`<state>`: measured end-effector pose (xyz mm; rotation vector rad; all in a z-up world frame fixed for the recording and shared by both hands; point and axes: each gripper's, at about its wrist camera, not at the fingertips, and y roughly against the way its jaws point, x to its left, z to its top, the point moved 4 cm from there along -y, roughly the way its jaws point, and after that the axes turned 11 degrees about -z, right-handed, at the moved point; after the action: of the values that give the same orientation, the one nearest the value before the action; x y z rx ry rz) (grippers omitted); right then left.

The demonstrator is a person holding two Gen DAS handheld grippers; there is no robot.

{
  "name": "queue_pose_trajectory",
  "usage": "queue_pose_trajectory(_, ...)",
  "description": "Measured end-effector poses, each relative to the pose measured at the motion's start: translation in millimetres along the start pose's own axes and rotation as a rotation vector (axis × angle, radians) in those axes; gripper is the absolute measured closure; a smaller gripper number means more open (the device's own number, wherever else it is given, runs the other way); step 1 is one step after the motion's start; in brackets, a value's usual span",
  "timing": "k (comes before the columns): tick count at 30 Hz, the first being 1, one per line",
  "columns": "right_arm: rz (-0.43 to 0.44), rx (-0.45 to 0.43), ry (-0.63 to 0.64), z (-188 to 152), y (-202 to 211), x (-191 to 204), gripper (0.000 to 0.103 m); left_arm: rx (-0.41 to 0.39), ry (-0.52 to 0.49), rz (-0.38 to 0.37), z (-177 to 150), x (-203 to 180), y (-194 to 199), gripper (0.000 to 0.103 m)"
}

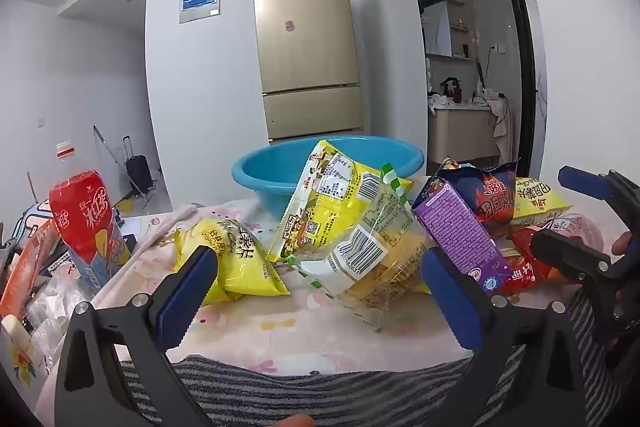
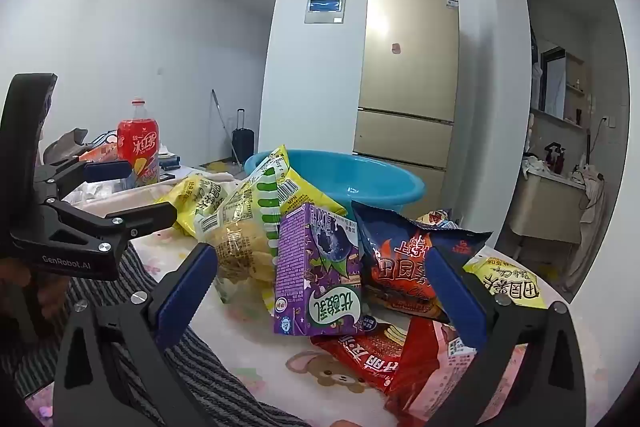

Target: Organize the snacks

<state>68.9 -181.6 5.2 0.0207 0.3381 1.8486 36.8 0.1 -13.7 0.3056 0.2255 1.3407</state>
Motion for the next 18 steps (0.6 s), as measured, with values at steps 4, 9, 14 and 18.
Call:
queue_pose_trajectory(4,0.002,0.014,-0.002,0.2,-2.5,0.9,0.0,0.011,0.008,-0.005,-0.4,0.4,-1.8,0.0)
queue_pose_trajectory(9,0.003,0.025,-0.016,-1.9,-8.3,-2.0,0.0,0.01,0.011,-0.005,4.2,1.9,-0.9,0.0)
queue_pose_trajectory(14,0.0,0.014,0.005,-5.0,-4.7,5.2,0.0,0.005,0.008,-0.004,3.0,0.7,-0.2,0.0)
queue_pose_trajectory(18,0.0,0.009,0.018,-2.1,-3.3,4.7,0.0,0.004,0.008,-0.006,2.0,1.1,0.0,0.0)
